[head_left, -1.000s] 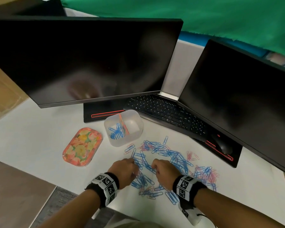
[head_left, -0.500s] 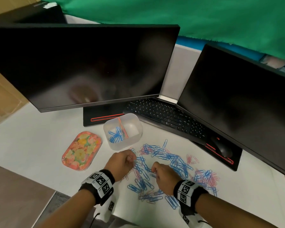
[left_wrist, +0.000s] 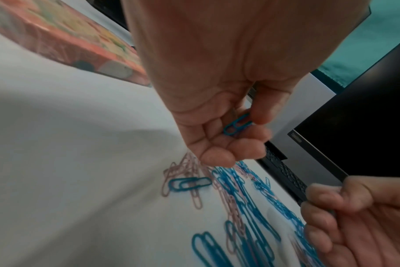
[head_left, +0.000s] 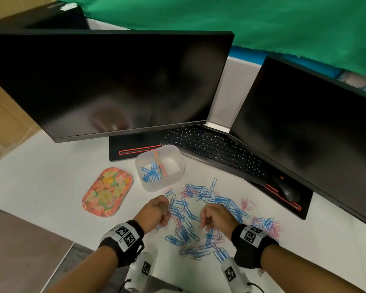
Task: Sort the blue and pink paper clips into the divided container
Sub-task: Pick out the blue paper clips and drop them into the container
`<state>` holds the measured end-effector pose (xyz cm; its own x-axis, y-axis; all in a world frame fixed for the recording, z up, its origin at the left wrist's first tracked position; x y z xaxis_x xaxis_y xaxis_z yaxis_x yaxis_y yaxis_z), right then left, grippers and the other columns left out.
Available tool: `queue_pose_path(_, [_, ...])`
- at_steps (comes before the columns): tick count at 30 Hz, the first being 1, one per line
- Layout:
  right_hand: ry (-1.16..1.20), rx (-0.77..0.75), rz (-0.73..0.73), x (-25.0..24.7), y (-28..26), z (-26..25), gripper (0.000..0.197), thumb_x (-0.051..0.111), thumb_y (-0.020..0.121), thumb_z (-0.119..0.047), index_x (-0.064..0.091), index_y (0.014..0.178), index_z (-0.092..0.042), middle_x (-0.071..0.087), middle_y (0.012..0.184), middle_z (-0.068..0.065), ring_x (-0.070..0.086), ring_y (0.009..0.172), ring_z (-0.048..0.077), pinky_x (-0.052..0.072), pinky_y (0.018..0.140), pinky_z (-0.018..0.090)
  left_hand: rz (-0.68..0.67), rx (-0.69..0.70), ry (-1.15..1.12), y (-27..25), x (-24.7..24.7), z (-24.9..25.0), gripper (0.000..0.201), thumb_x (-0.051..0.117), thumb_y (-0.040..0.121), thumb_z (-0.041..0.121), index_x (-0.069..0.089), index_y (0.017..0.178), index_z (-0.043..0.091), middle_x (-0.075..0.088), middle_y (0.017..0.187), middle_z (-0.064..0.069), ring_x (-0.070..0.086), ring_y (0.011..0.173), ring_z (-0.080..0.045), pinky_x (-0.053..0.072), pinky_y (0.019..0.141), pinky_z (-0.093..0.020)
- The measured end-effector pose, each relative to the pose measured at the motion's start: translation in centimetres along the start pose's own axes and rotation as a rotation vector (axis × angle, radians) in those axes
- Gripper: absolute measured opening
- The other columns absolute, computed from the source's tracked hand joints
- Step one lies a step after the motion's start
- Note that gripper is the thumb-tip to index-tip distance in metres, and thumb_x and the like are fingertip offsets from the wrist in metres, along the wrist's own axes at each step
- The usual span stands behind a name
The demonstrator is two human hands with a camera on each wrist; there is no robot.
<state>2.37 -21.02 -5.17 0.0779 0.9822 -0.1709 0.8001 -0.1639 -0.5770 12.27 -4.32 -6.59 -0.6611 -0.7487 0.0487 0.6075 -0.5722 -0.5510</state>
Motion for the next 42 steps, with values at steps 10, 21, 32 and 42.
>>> queue_pose_path(10, [-0.663,-0.147,-0.038,2.9,-0.5,0.3,0.03,0.062,0.075,-0.013,0.038,0.069,-0.031,0.047,0.069,-0.009,0.042,0.06,0.011,0.038,0.057,0.024,-0.009,0.0,0.224,-0.5,0.0,-2.3,0.032,0.047,0.096,0.032,0.049,0.067,0.018,0.043,0.05,0.009,0.038,0.051,-0.014,0.032,0.052,-0.025])
queue_pose_path(21, [-0.9,-0.139,-0.025,4.4,-1.0,0.6,0.031,0.043,0.074,0.009,0.04,0.085,-0.02,0.049,0.081,0.002,0.045,0.07,0.022,0.032,0.052,0.026,-0.218,0.304,1.236,-2.9,3.5,-2.0,0.024,0.056,0.087,0.035,0.059,0.11,0.028,0.058,0.108,0.004,0.058,0.098,-0.018,0.046,0.085,-0.028])
queue_pose_path(32, [-0.867,-0.111,0.005,3.1,-2.4,0.6,0.027,0.045,0.085,-0.004,0.053,0.109,-0.014,0.052,0.109,0.003,0.049,0.096,0.018,0.042,0.081,0.025,-0.179,0.333,1.353,-3.4,3.4,-2.1,0.015,0.046,0.094,0.03,0.054,0.097,0.017,0.052,0.105,-0.001,0.058,0.087,-0.025,0.044,0.073,-0.033])
queue_pose_path(42, [-0.734,-0.148,0.078,1.5,-2.5,-1.1,0.014,0.044,0.087,-0.008,0.053,0.089,-0.018,0.047,0.088,-0.003,0.042,0.065,0.003,0.035,0.06,0.016,-0.124,0.329,1.215,-3.8,2.8,-1.9,0.008,0.042,0.091,0.017,0.047,0.091,0.022,0.058,0.092,0.001,0.057,0.083,-0.023,0.043,0.07,-0.029])
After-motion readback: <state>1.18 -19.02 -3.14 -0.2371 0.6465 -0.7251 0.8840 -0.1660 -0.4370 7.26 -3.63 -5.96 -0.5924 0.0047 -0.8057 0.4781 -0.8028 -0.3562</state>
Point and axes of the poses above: each hand's wrist, its own y-axis towards the middle knuckle, its own x-axis out of the palm, z = x × y, the point moved 8 cm from there along y, towards the middle knuckle
